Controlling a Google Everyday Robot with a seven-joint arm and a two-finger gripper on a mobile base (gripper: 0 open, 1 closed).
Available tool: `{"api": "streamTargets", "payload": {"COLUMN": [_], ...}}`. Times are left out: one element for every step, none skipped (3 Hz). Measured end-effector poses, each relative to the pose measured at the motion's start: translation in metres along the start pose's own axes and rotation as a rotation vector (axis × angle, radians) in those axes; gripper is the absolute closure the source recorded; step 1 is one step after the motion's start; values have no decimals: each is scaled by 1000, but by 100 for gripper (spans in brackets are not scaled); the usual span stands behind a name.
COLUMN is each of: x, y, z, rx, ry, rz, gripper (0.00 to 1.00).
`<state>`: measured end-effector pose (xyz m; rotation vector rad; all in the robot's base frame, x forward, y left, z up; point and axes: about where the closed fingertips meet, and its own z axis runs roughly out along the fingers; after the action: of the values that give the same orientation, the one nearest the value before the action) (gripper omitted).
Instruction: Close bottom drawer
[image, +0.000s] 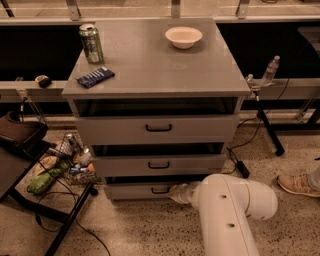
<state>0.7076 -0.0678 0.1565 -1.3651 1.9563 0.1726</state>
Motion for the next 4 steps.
{"api": "streamTargets", "payload": {"x": [-1, -31, -103, -147], "y": [32, 40, 36, 49], "z": [-9, -44, -114, -177], "rx": [-70, -164, -324, -454], "ry": [28, 60, 122, 213], "rz": [-4, -79, -237, -307], "gripper": [100, 100, 100, 100]}}
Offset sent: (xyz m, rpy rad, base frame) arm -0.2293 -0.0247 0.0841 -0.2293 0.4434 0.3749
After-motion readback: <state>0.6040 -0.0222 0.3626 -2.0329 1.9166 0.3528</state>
